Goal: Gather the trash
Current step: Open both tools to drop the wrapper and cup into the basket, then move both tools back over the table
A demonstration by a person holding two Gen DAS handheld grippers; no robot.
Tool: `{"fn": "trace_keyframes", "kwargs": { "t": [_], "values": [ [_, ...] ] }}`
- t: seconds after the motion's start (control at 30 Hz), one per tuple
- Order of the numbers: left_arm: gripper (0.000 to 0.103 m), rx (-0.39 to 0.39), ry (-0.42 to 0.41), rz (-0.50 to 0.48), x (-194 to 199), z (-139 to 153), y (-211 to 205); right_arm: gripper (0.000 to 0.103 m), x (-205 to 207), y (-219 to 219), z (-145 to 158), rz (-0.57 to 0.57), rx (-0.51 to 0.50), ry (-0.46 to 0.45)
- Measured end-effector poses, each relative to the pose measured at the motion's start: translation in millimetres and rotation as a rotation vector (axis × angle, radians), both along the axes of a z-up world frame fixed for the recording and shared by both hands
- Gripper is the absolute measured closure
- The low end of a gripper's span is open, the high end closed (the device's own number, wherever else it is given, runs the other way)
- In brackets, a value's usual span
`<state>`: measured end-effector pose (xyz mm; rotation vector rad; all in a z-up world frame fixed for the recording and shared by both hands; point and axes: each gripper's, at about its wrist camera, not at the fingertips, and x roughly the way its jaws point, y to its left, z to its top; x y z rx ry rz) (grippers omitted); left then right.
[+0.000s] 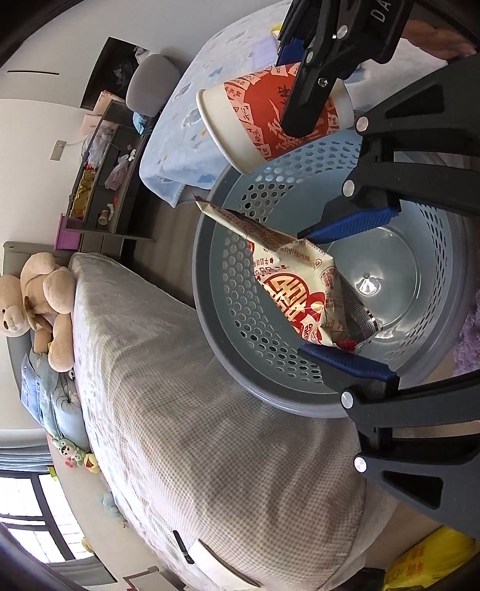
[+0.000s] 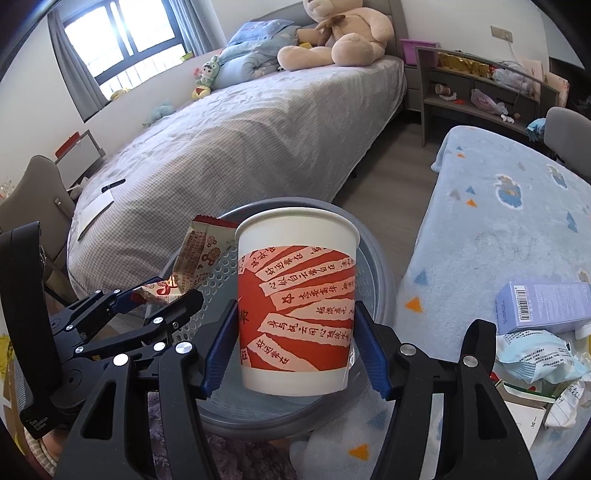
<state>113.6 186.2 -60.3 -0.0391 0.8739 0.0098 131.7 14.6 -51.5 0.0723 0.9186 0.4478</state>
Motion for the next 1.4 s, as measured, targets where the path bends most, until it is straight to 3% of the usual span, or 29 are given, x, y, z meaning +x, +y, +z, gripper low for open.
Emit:
{"fn": "trace_keyframes", "kwargs": {
  "t": [0.1, 0.4, 1.4],
  "values": [
    [0.037, -0.001, -0.008, 0.015, -2, 3, 4, 0.031, 0, -2, 3, -0.001, 0.025, -0.005],
    [0.03, 0.023, -0.018, 0.057, -8, 7, 9, 0.03, -3, -2, 6, -0.012, 0.021, -0.019],
    [0.028, 0.04, -0.027, 0.066, -39, 16, -9, 0.03, -37, -28, 9, -0.079, 0.031, -0.007]
  ]
}}
